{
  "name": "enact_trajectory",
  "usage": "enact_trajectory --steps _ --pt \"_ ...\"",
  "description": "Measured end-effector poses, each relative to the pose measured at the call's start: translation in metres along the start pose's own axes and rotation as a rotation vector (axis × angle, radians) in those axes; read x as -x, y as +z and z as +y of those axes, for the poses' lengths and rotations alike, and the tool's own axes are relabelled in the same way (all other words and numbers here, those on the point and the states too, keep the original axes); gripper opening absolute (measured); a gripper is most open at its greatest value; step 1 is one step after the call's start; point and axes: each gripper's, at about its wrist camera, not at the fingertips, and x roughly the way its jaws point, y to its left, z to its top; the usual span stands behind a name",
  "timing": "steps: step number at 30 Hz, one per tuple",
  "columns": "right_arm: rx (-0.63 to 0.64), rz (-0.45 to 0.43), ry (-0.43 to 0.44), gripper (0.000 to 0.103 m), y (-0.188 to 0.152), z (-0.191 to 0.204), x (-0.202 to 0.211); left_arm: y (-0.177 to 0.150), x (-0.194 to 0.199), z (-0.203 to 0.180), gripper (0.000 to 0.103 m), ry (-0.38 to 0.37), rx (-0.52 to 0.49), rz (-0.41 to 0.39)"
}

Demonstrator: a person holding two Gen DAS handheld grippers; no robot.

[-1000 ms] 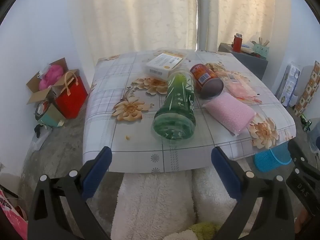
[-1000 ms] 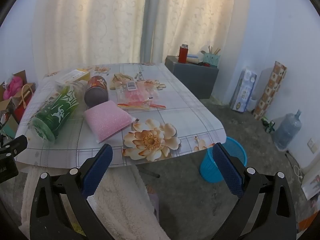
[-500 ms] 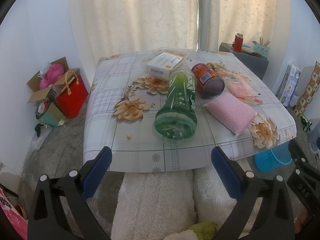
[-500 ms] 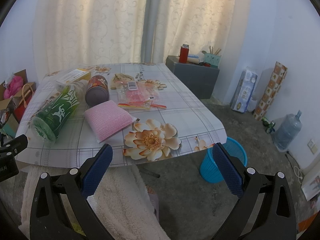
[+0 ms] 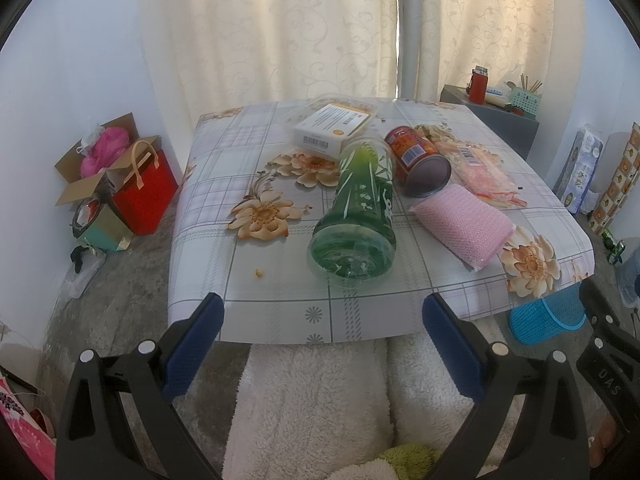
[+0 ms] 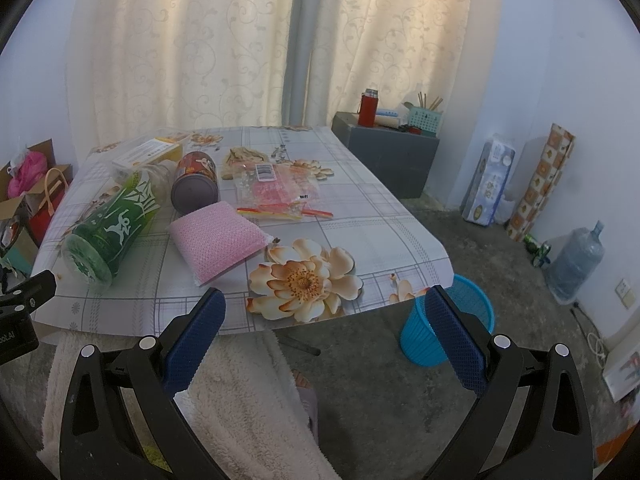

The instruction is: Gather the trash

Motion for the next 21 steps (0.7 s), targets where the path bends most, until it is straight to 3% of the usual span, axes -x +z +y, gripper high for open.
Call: enact_trajectory --steps 21 --pt "-0.003 -0.002 -0.001 0.095 0.0019 0.0021 -0.0022 0.0000 -0.0003 0.0003 0.097 -0.001 -0.002 0.001"
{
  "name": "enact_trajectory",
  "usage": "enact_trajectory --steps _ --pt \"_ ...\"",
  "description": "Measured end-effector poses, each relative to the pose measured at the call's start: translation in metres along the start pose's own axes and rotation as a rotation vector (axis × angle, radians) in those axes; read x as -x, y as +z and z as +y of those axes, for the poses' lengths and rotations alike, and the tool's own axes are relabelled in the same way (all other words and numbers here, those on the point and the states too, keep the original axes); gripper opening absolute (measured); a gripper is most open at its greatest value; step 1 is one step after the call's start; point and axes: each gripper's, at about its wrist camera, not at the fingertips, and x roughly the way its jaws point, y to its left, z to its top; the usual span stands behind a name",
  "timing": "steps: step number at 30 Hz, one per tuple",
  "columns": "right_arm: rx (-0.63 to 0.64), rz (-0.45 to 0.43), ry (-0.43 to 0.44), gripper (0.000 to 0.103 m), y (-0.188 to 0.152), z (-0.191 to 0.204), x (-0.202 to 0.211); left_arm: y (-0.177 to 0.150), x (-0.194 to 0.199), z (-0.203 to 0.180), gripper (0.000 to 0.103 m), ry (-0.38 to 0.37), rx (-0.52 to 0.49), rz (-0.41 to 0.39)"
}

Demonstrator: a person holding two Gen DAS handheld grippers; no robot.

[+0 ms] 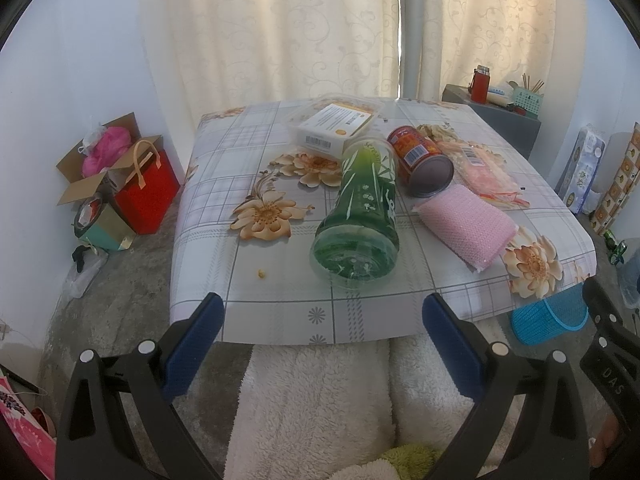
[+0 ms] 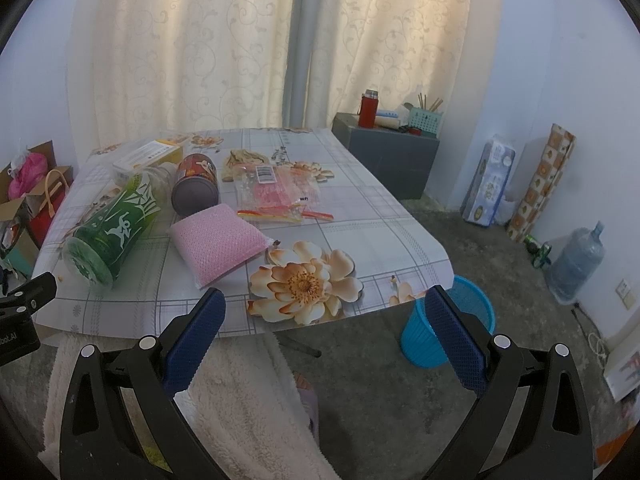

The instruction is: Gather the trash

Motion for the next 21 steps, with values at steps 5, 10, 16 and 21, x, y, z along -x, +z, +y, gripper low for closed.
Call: enact_trajectory --steps 5,10,16,21 --pt "0.000 0.001 0.000 0.095 -0.001 0.002 -0.002 0.000 0.000 0.001 0.097 0.000 -0.001 0.003" --pt "0.000 0.001 -0.003 0.095 0.000 0.003 -0.001 0.000 0.000 0.001 0.097 -0.001 0.000 0.004" --pt "0.005 0.005 -0.009 0.095 0.002 -0.002 -0.003 0.002 -0.001 0.005 0.097 -0.005 -0.002 0.007" --pt "0.017 0.005 -0.003 0.095 0.013 -0.004 -0.010 0.016 -0.006 0.016 0.097 -0.025 -0.004 0.001"
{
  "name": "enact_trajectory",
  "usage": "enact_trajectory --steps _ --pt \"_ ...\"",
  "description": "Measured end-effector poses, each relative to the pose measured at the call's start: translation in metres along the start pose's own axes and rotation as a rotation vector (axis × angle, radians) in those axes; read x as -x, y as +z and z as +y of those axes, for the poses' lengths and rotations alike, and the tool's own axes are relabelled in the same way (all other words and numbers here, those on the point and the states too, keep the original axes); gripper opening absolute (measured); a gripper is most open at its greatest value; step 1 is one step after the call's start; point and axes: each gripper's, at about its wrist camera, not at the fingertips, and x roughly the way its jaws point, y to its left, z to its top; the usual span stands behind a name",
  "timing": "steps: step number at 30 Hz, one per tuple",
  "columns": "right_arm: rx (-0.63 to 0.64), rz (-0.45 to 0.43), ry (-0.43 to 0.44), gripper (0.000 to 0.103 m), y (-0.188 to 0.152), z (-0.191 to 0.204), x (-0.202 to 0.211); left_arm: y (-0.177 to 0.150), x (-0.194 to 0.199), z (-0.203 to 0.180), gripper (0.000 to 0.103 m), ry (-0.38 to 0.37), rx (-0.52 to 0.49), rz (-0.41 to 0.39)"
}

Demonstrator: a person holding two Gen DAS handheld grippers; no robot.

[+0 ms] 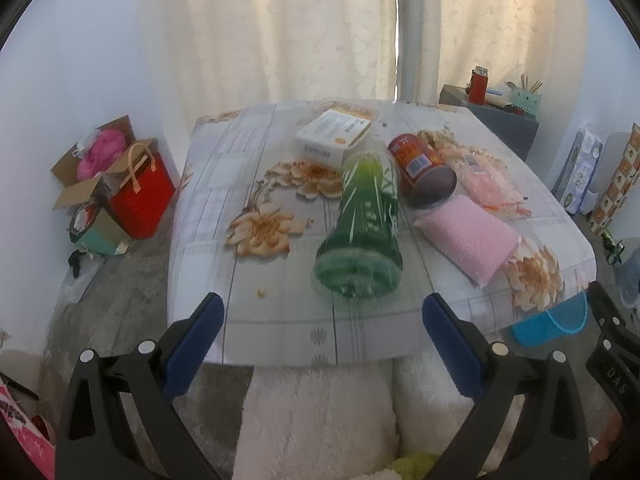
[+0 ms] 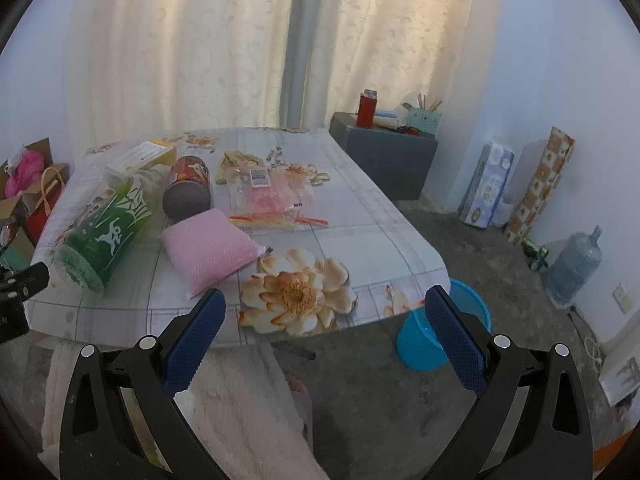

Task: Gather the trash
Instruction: 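Grasp the green bottle with the left tool while the right tool grasps the pink sponge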

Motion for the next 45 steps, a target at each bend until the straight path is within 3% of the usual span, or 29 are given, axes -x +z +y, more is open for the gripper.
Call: enact_trajectory --steps 4,9,13,19,24,27,33,34,37,38,40,45 --pt "0.010 0.016 0.032 0.095 0.013 0.001 -0.012 0.016 -0.008 0.005 0.097 -0.043 0.013 0.005" --pt "0.033 0.009 0.092 0.095 0.033 0.005 -0.025 0.034 -0.019 0.016 0.097 -0.169 0.071 -0.036" --pt "0.064 -0.004 0.221 0.095 0.048 0.012 -0.037 0.050 -0.027 0.016 0.097 -0.261 0.081 -0.057" --pt "0.109 0.056 0.348 0.095 0.060 0.034 -0.064 0.074 -0.051 0.016 0.097 -0.385 0.118 -0.021" --pt "0.182 0.171 0.468 0.095 0.064 0.059 -0.093 0.088 -0.074 0.003 0.097 -0.340 0.002 0.035" --pt "0.247 0.235 0.513 0.095 0.064 0.074 -0.110 0.096 -0.097 -0.003 0.096 -0.343 -0.039 0.121" --pt "0.364 0.299 0.511 0.095 0.058 0.093 -0.132 0.101 -0.127 -0.015 0.083 -0.337 -0.114 0.232" --pt "0.368 0.316 0.515 0.095 0.056 0.094 -0.135 0.100 -0.131 -0.017 0.077 -0.340 -0.122 0.249" --pt "0.361 0.360 0.518 0.095 0.051 0.093 -0.143 0.095 -0.145 -0.020 0.060 -0.335 -0.127 0.315" --pt "0.353 0.373 0.517 0.095 0.049 0.092 -0.146 0.094 -0.146 -0.020 0.059 -0.333 -0.121 0.322" --pt "0.339 0.393 0.513 0.085 0.045 0.090 -0.147 0.092 -0.146 -0.017 0.058 -0.343 -0.096 0.320" --pt "0.293 0.431 0.527 0.082 0.039 0.082 -0.146 0.082 -0.138 -0.009 0.058 -0.356 -0.053 0.333"
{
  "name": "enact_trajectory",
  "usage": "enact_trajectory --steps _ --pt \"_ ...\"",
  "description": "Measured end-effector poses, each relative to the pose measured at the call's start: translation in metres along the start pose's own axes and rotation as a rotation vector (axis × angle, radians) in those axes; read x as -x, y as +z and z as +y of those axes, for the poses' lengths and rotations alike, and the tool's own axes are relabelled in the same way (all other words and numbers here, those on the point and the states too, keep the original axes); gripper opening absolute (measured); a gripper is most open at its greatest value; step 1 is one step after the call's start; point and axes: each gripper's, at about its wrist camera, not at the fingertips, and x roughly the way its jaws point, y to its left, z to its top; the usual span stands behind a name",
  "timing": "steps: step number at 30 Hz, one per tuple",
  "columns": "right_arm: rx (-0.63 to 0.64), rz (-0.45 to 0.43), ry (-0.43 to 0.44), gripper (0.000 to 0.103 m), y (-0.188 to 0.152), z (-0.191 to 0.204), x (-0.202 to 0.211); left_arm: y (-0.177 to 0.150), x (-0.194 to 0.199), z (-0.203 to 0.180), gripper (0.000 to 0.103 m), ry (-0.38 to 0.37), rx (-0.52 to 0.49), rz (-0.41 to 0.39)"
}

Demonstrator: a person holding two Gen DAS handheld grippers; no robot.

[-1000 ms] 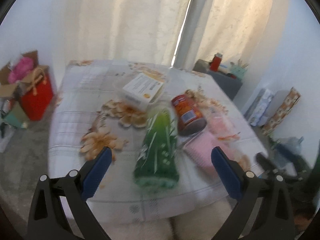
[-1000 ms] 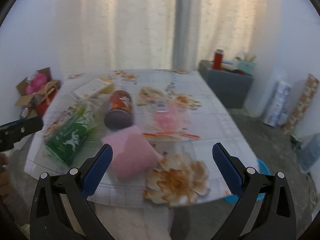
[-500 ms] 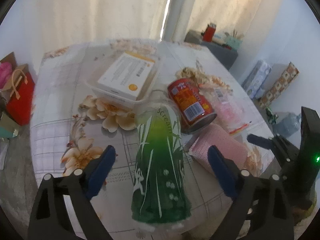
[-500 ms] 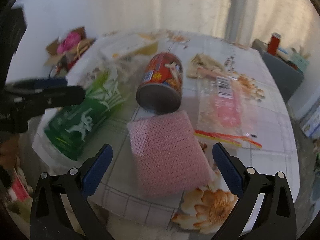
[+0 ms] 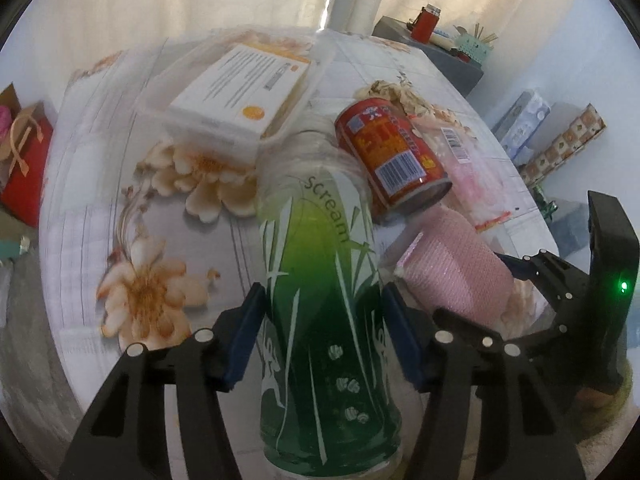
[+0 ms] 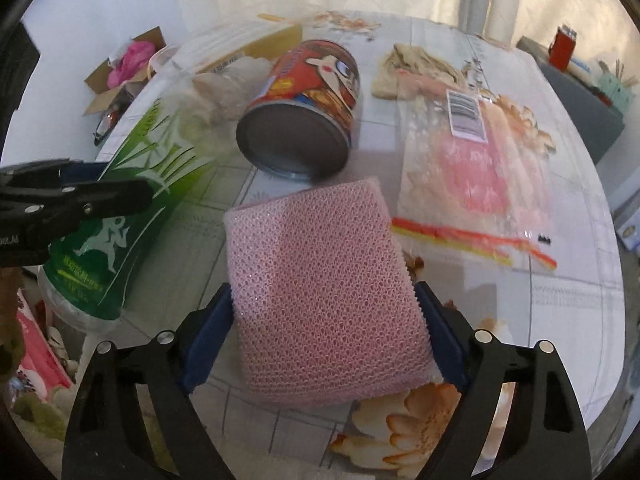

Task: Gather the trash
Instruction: 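Grasp the green bottle with the left tool while the right tool grasps the pink sponge, then carry the bottle and sponge over the blue wastebasket with both tools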

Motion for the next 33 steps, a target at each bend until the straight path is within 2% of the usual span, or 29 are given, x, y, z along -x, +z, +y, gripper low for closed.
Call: enact_trajectory --steps 5,9,13,19,25,33 --pt "-0.013 0.026 0.005 0.082 -0.013 0.001 0.010 -0.025 0.011 0.000 0.058 -0.025 0.049 0.019" --pt "-0.022 0.048 0.015 0.084 -0.025 0.002 0.013 -0.041 0.017 -0.004 0.059 0.005 0.043 0.022" --pt "-0.003 0.037 -0.012 0.087 -0.023 0.006 0.010 -0.037 0.009 -0.010 0.064 0.023 0.026 0.035" --pt "0.003 0.020 -0.044 0.087 -0.025 0.017 0.002 -0.029 -0.006 -0.006 0.064 0.070 0.010 0.040" --pt "0.001 0.004 -0.066 0.084 -0.027 0.022 0.000 -0.025 -0.009 -0.003 0.061 0.062 0.027 0.021" --pt "-0.008 -0.019 -0.078 0.080 -0.039 0.025 0.014 -0.036 -0.003 -0.001 0.060 0.042 0.055 0.014"
